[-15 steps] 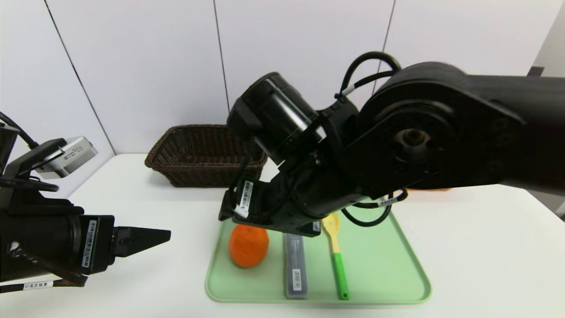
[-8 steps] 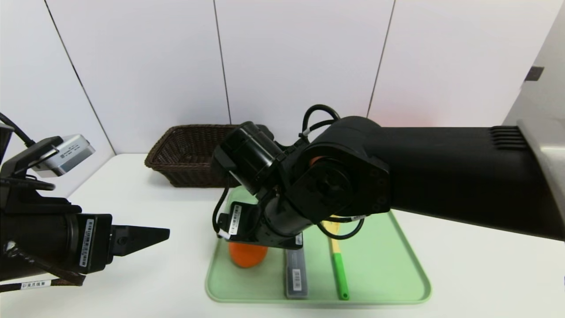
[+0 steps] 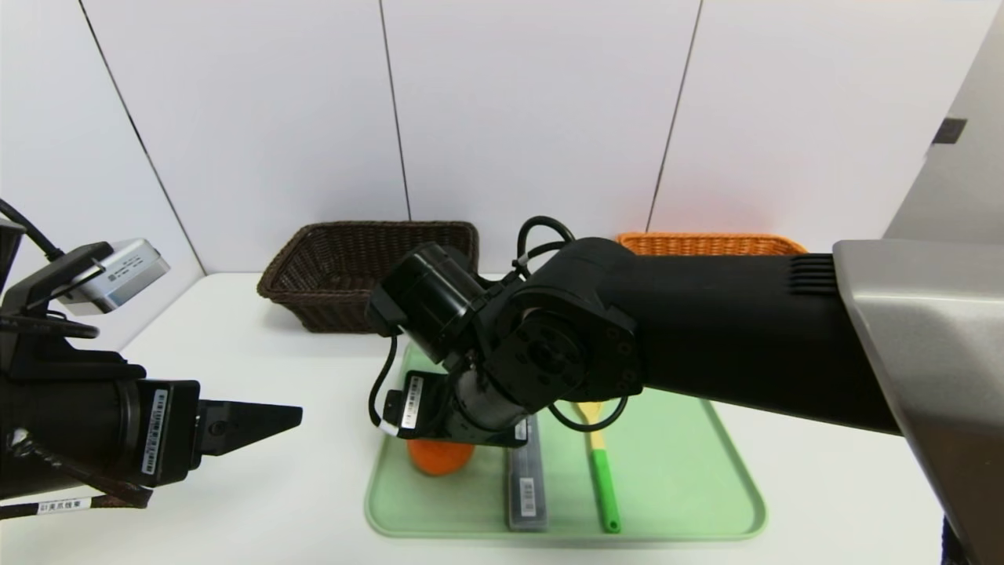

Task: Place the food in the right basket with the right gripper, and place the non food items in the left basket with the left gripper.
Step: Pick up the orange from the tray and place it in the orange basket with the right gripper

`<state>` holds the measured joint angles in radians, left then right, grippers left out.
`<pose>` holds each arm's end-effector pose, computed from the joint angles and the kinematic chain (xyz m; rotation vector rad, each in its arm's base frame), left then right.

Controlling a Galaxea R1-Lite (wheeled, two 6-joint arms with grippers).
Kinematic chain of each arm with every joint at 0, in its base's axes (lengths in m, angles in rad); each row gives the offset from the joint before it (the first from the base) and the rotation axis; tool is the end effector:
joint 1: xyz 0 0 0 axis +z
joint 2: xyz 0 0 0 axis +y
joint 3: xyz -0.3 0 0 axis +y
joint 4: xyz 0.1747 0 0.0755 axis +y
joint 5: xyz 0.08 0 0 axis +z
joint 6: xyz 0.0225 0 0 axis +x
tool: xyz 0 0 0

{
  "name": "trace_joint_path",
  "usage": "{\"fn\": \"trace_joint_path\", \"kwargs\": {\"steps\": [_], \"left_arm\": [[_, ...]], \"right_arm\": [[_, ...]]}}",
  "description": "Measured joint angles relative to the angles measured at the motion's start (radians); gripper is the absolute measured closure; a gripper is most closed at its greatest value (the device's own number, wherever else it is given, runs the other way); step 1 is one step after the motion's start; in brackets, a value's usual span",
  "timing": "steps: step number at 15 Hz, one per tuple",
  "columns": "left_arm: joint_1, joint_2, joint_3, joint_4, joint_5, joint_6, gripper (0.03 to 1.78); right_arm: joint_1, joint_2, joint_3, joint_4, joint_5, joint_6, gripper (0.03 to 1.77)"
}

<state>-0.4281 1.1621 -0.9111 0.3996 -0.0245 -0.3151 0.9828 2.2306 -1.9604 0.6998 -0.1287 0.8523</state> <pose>0.1365 -0.0629 0.2430 -0.1676 0.7036 -0.3303 0.2411 0.3564 0.1788 0.2306 1.0846 0.3599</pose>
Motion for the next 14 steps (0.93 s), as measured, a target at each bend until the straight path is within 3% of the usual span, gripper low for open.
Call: {"fn": "trace_joint_path", "kwargs": {"steps": [5,8,14], "left_arm": [[0.0,-0.001,0.001,0.0,0.0,0.0,0.12],[0.0,-0.001,0.001,0.0,0.0,0.001,0.12],[0.0,-0.001,0.001,0.0,0.0,0.001,0.12]], "right_arm": [[0.0,0.018,0.0,-0.034,-0.017,-0.026,0.1],[0.005,0.036,0.0,-0.046,-0.063,-0.057,0.1],[0.007,0.053,-0.001,-0.051,-0.065,-0.074,0.1]]}}
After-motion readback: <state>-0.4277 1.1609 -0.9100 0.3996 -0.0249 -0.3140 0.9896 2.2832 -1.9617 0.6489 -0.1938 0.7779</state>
